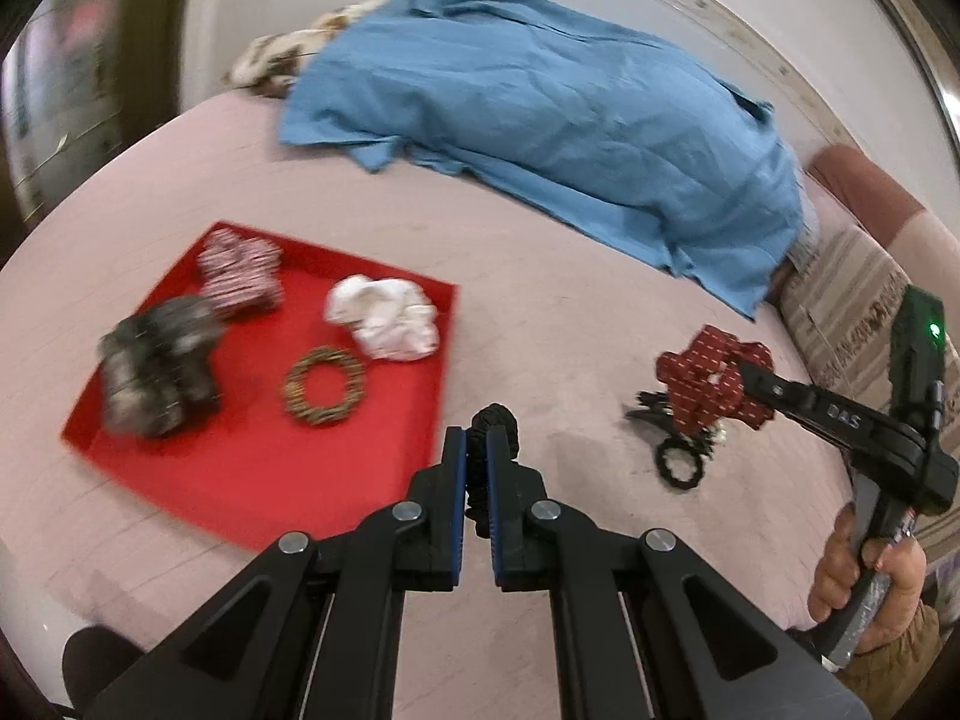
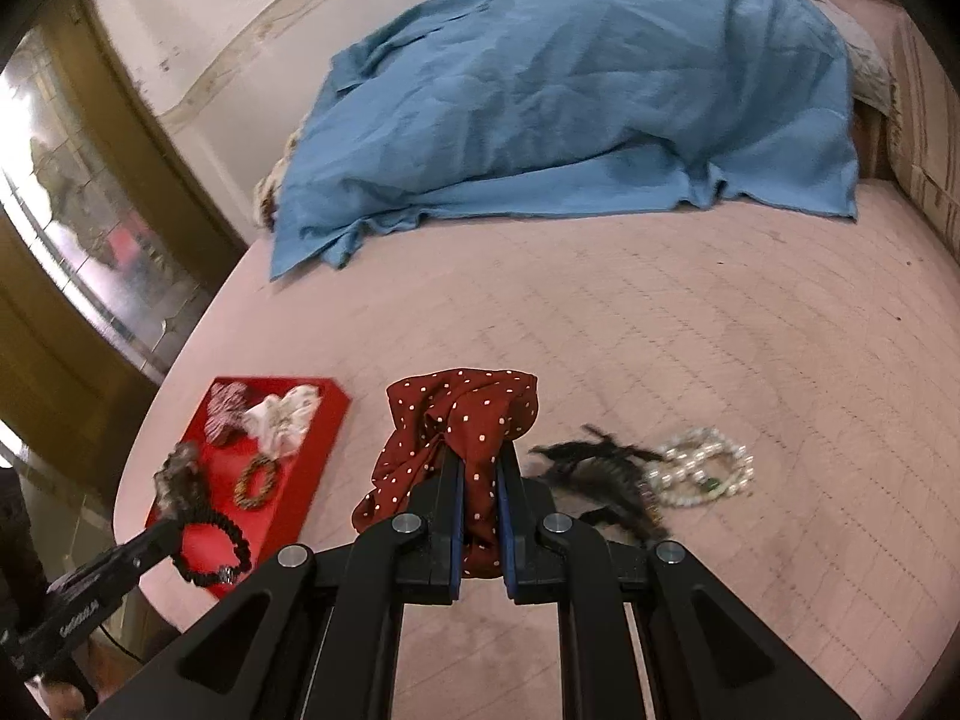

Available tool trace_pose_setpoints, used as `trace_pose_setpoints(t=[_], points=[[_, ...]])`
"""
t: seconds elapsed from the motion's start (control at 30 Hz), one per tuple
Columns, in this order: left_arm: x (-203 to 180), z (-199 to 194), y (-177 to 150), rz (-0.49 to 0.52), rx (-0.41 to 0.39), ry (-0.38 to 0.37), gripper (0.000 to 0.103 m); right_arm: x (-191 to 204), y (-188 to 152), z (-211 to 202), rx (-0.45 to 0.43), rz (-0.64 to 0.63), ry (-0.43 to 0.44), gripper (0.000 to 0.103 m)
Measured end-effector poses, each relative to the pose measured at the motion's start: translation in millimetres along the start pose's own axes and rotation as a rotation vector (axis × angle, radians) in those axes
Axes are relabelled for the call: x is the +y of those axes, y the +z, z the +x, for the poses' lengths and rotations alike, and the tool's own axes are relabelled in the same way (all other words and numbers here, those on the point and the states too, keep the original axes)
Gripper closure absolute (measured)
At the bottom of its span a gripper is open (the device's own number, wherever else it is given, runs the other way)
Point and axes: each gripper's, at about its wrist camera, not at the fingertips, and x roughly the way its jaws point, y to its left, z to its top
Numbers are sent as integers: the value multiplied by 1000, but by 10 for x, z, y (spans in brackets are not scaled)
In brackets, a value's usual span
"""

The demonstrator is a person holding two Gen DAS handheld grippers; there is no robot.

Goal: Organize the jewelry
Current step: 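Place red polka-dot scrunchie and black hair tie into the red tray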

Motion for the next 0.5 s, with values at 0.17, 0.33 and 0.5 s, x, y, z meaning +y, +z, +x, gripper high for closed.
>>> trace_pose_setpoints(t=[0.17, 0.33, 0.5], points=[[364, -117, -74, -80, -7, 28, 97, 291, -106, 18, 16, -40, 31, 93], [667, -142, -125, -146, -8, 49, 97, 600, -196, 88, 42, -91, 57, 93], [900, -117, -150, -205, -11, 47, 97, 889, -254, 199, 73, -142, 78, 93]])
